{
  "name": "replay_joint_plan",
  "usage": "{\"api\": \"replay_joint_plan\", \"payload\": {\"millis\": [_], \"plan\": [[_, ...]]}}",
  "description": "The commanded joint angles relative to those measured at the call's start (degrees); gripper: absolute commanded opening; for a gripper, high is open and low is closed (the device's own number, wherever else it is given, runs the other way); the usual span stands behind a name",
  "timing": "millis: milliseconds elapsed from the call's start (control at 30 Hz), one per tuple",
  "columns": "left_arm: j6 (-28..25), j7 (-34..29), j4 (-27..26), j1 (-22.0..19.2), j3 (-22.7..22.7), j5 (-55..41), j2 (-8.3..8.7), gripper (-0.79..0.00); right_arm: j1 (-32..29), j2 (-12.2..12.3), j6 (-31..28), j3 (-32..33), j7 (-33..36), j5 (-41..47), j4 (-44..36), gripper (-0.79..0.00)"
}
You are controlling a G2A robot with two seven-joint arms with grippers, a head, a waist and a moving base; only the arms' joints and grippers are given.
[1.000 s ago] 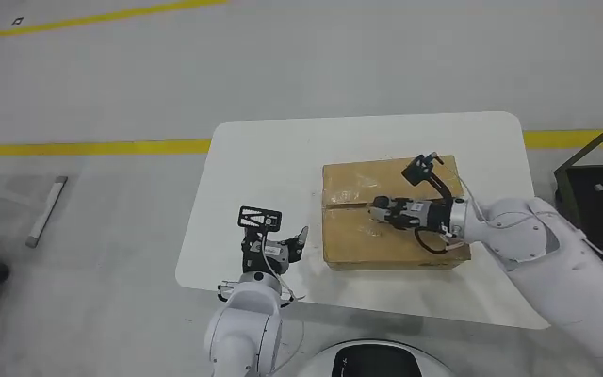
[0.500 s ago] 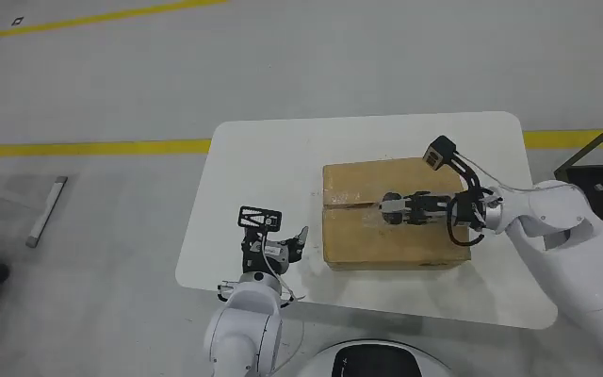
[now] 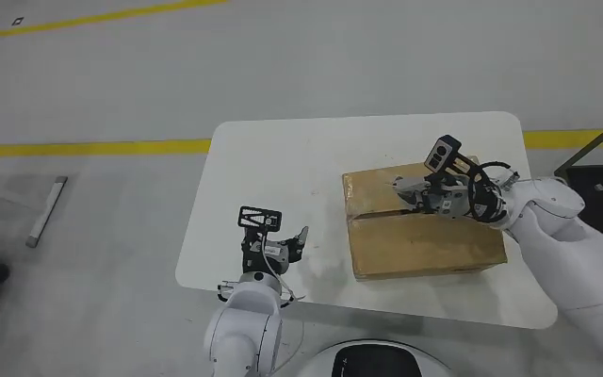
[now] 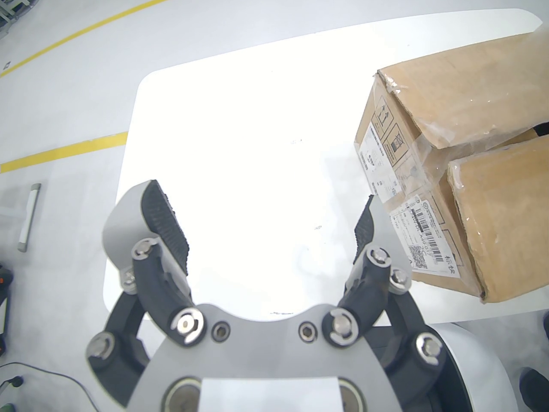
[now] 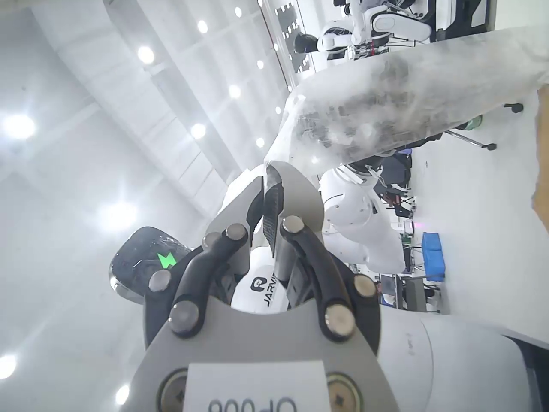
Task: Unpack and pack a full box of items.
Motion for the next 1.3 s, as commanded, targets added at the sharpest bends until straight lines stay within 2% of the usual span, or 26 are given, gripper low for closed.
{"api": "replay_joint_plan", "payload": {"millis": [0,100,267,533,867,1267], "plan": [[0.0,0.0,0.0,0.0,0.0,0.0,0.0,0.0,0.0,0.0,0.0,0.0,0.0,0.0,0.0,-0.785],[-1.3,1.1,0.1,0.6,0.3,-3.1,0.02,0.0,-0.2,0.0,-0.1,0.0,-0.4,0.1,0.0,-0.785],[-4.0,-1.0,0.2,0.5,1.0,-10.6,-0.04,0.0,-1.1,-0.5,1.2,-0.8,-4.5,3.1,-1.0,-0.785],[-6.6,-3.4,2.2,-2.2,3.7,-16.9,-0.12,0.0,-0.9,-0.7,4.3,-0.9,-8.5,3.8,0.1,-0.785],[-4.9,-5.0,9.0,-7.9,8.2,-15.7,-0.53,0.0,-1.2,0.1,6.9,0.8,-10.2,-2.4,-2.5,-0.785],[-0.8,-4.7,15.1,-11.1,9.7,-11.6,-0.77,0.0,-1.3,0.5,9.6,1.4,-9.1,-4.2,-6.1,-0.785]]}}
